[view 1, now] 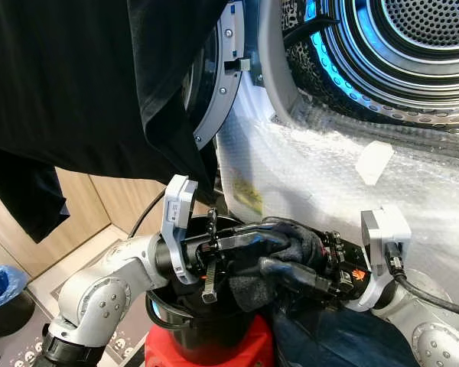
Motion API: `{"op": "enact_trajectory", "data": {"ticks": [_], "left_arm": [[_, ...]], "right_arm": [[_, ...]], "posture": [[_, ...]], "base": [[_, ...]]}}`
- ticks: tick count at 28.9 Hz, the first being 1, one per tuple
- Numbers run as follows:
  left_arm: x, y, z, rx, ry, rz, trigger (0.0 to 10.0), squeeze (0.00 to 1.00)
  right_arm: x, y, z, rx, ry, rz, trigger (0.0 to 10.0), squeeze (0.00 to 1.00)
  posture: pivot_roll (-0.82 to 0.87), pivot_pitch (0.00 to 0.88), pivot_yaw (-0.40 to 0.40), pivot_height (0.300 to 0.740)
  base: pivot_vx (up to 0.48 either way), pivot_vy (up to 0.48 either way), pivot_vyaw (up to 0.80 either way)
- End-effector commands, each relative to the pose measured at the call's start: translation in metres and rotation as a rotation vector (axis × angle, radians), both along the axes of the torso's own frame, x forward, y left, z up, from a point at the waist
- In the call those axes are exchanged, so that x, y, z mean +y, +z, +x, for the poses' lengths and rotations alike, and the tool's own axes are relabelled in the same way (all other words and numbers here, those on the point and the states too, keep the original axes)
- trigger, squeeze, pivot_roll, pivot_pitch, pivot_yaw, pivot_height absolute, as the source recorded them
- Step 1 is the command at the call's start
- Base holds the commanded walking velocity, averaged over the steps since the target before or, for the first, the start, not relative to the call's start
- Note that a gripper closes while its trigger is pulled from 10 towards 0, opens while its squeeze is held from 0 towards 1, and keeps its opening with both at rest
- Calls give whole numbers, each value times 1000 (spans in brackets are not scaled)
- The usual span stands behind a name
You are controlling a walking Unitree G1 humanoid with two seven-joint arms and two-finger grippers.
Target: Clothes washing
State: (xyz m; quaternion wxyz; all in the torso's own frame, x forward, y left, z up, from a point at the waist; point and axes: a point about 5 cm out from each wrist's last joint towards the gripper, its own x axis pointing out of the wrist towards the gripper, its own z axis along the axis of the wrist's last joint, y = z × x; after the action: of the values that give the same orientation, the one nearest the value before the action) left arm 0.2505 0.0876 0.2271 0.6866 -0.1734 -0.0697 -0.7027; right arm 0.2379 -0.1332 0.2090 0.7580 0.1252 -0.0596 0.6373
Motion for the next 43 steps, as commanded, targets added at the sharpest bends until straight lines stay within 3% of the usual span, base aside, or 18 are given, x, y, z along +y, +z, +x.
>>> {"op": "enact_trajectory", "data": {"ticks": [1, 19, 20, 21, 22, 23, 25, 37, 39, 40, 41, 42, 43], "left_arm": [[-1, 1, 3, -12, 11, 18, 10000, 0], [7, 5, -5, -18, 4, -1, 10000, 0], [7, 5, -6, -17, 4, 3, 10000, 63], [7, 5, -6, -17, 4, 3, 10000, 63], [7, 5, -6, -10, -1, 5, 10000, 1000], [8, 4, -8, -2, -11, 6, 10000, 1000], [8, 4, -9, -1, -13, 5, 10000, 1000], [12, 5, -17, -2, -32, 4, 10000, 1000], [12, 5, -17, -4, -30, 8, 10000, 1000], [12, 5, -17, -18, -15, 13, 10000, 1000], [12, 5, -17, -18, -15, 13, 10000, 1000], [11, 4, -17, -31, 1, 21, 10000, 898], [11, 4, -17, -31, 1, 21, 10000, 898]], "right_arm": [[5, 11, -4, -50, 48, 21, 0, 0], [4, 11, -12, -74, 144, 10, 0, 0], [4, 11, -12, -77, 145, 8, 863, 0], [4, 11, -12, -77, 145, 8, 863, 0], [4, 11, -12, -81, 142, 5, 4824, 0], [5, 11, -12, -81, 144, 4, 9412, 0], [5, 11, -12, -82, 147, 5, 10000, 0], [5, 11, -13, -74, 148, 2, 10000, 0], [4, 11, -12, -74, 148, 2, 7176, 0], [4, 11, -12, -73, 148, 2, 4431, 0], [4, 11, -12, -73, 148, 2, 4431, 0], [5, 11, -12, -75, 147, 3, 2863, 0], [5, 11, -12, -75, 147, 3, 2863, 0]], "posture": [[-66, 0, 73, 740], [-51, 0, 65, 740], [-50, 0, 64, 740], [-50, 0, 64, 740], [-49, 0, 64, 740], [-50, 0, 64, 740], [-50, 0, 64, 740], [-53, 0, 64, 740], [-52, 0, 63, 740], [-50, 0, 63, 740], [-50, 0, 63, 740], [-49, 0, 63, 740], [-49, 0, 63, 740]], "base": [[0, 0, 0], [0, 0, 0], [0, 0, 0], [0, 0, 0], [0, 0, 0], [0, 0, 0], [0, 0, 0], [0, 0, 0], [0, 0, 0], [0, 0, 0], [0, 0, 0], [0, 0, 0], [0, 0, 0]]}}
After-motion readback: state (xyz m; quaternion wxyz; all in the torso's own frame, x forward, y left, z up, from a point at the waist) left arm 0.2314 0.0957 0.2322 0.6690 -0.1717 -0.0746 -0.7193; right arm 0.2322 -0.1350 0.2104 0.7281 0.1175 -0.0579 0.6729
